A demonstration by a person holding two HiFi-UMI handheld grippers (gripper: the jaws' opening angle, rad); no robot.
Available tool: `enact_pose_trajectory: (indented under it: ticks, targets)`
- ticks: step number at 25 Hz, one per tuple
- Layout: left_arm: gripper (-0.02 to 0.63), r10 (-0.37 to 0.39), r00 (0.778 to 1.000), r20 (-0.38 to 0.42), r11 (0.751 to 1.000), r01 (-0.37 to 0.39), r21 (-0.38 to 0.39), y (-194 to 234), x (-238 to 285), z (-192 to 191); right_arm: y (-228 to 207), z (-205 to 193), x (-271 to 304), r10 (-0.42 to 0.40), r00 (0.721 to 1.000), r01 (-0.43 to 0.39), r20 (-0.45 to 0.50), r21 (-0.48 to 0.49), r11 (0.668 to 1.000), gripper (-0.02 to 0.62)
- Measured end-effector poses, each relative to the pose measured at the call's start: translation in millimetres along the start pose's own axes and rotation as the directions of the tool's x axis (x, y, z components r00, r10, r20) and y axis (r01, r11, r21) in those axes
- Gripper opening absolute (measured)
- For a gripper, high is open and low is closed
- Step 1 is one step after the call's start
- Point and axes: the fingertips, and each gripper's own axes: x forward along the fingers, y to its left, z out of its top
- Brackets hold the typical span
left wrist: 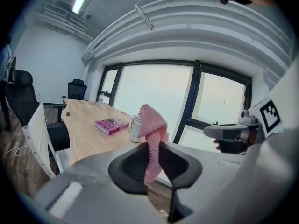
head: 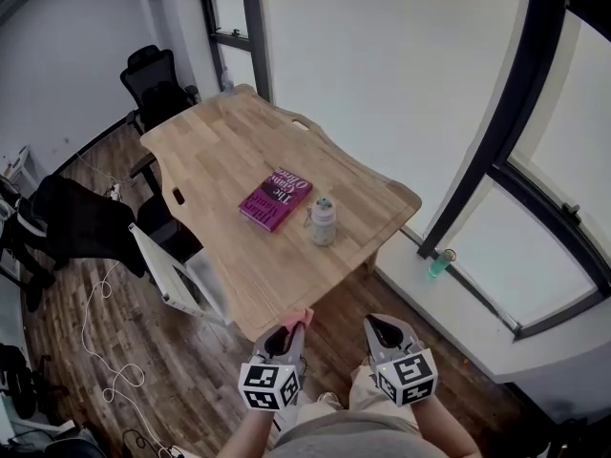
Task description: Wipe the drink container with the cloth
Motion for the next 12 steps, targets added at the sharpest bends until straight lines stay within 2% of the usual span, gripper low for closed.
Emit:
enact_pose_trajectory:
  ticks: [12]
  targets:
    - [0.064,0.050,0.999,-0.007,0.999,-0.050,-0.013,22.4,64.5,19.8,-57.1,20.2,60.4,0.046,0.999,-0.046,0.016,-0.013,0.999,0.003]
